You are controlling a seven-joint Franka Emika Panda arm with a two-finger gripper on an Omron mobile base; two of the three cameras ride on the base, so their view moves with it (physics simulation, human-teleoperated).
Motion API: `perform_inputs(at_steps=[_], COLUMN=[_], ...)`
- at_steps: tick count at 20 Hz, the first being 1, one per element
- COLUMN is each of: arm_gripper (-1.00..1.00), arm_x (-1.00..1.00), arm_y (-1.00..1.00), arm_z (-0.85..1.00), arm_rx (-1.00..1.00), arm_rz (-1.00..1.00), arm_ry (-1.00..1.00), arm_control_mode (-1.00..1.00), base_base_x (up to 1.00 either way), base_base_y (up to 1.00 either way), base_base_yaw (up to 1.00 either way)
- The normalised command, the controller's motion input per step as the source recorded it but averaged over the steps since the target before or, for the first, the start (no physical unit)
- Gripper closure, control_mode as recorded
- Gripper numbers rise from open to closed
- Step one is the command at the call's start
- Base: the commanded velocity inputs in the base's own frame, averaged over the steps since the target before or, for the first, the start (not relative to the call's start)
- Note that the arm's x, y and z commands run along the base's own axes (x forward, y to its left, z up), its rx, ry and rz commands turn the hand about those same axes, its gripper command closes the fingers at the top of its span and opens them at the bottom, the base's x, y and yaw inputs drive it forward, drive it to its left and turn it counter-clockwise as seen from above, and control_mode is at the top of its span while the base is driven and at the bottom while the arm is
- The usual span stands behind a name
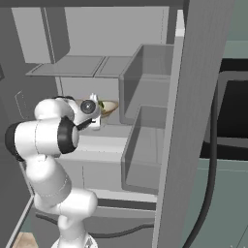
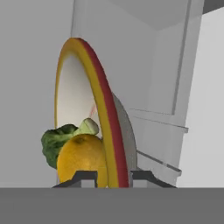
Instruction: Place the bowl with the broccoli and lemon on the second highest shelf of the fridge. Place the bowl with the fish and steak on the top shelf of the fridge.
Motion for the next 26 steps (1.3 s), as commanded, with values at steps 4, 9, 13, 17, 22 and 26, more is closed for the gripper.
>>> perform_inputs(at_steps=[4, 9, 13, 17, 22, 26], arm_gripper=[-1.0, -1.0, -1.0, -1.0, -1.0, -1.0], arm_x=[-0.27, -0.92, -1.0, -1.0, -1.0, -1.0], arm_y=[0.01, 0.0, 0.0, 0.03, 0.0, 0.0], arm_z=[0.79, 1.0, 1.0, 1.0, 1.0, 1.0], arm_rx=[0.0, 0.0, -0.04, -0.22, -0.2, -0.16], arm_rz=[-0.05, -0.06, -0.02, 0.01, 0.04, 0.07], arm_ry=[0.0, 0.01, 0.05, 0.09, 0.11, 0.31], arm_control_mode=[-1.0, -1.0, -1.0, -1.0, -1.0, -1.0], base_base_x=[0.0, 0.0, 0.0, 0.0, 0.0, 0.0], base_base_y=[0.0, 0.0, 0.0, 0.0, 0.0, 0.0], base_base_yaw=[0.0, 0.0, 0.0, 0.0, 0.0, 0.0])
